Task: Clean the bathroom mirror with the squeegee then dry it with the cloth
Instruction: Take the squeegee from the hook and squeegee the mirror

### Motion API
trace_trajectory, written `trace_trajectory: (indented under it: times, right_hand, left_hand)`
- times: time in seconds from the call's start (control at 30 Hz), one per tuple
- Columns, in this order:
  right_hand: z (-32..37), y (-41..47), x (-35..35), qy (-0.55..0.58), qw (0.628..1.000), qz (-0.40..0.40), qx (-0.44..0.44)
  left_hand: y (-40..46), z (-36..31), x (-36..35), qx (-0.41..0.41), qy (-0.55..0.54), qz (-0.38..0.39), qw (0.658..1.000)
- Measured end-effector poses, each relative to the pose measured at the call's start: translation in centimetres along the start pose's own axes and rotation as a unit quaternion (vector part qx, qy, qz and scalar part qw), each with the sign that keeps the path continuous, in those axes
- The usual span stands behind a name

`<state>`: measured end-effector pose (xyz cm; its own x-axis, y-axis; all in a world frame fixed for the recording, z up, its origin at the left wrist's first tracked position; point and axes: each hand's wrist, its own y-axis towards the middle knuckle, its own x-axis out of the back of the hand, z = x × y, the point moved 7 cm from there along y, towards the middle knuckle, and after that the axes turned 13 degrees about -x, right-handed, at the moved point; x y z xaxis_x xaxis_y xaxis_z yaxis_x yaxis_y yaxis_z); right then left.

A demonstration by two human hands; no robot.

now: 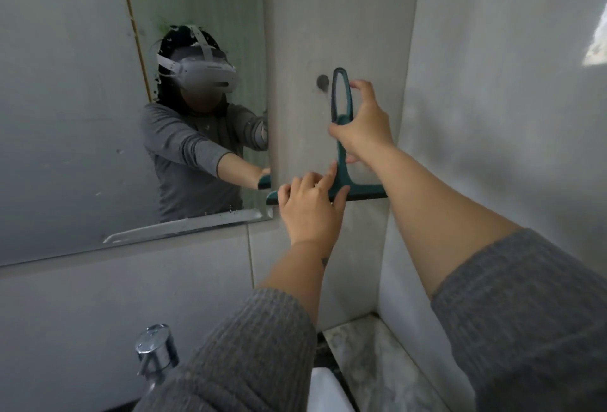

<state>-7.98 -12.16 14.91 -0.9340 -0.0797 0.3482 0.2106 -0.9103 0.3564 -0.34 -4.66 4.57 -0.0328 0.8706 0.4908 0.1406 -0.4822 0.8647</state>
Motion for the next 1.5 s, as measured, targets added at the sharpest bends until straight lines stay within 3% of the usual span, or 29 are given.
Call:
trace_trajectory:
  times: [0.13,0.43,0.5,0.53,0.6,0.7,0.77,0.97,1.1,1.23,1.33,1.5]
  right_hand:
    - [2.5,-1.4,1.5,0.041,0.999,0.013,-0.024]
    - [10.0,-5.7,-1.2,0.135,0.99,0.039,0.014]
    - [12.0,-6.8,-2.2,0.076,0.993,0.031,0.086]
    - [13.3,-7.7,-2.8,-0.009,0.989,0.014,0.148]
    - [15.5,-10.2,-4.3,-0.194,0.937,-0.023,0.288]
    - [17.9,-13.6,-6.7,-0.307,0.838,-0.029,0.449]
    - [19.2,-15.0,-8.1,-0.319,0.799,-0.051,0.508]
    - [23.6,-17.8,-10.7,-0.289,0.733,-0.061,0.613]
    - [26.7,-19.1,-11.3,-0.279,0.687,-0.08,0.666]
    - [31.4,-18.5,-10.1,-0.256,0.696,-0.143,0.655]
    - [34.7,-17.5,-8.5,-0.243,0.717,-0.207,0.619]
    - [39.9,-14.9,-7.0,-0.22,0.764,-0.289,0.533]
  left_hand:
    - [1.2,-0.6,3.7,-0.01,0.038,-0.098,0.994]
    - [2.5,4.1,14.5,-0.058,0.104,-0.121,0.985]
    - [2.4,5.9,17.1,-0.076,0.118,-0.11,0.984]
    - [2.4,6.8,18.5,-0.085,0.128,-0.103,0.983]
    - [2.4,8.9,21.3,-0.103,0.15,-0.09,0.979]
    - [2.4,11.2,25.0,-0.123,0.173,-0.081,0.974]
    - [2.1,12.1,27.1,-0.127,0.18,-0.085,0.972]
    - [1.1,14.5,31.9,-0.145,0.205,-0.077,0.965]
    - [1.9,15.7,35.7,-0.181,0.238,-0.123,0.946]
    - [3.8,16.5,39.2,-0.179,0.23,-0.174,0.941]
    - [4.3,17.9,40.8,-0.119,0.194,-0.202,0.952]
    - [6.0,22.1,41.3,-0.026,0.167,-0.165,0.972]
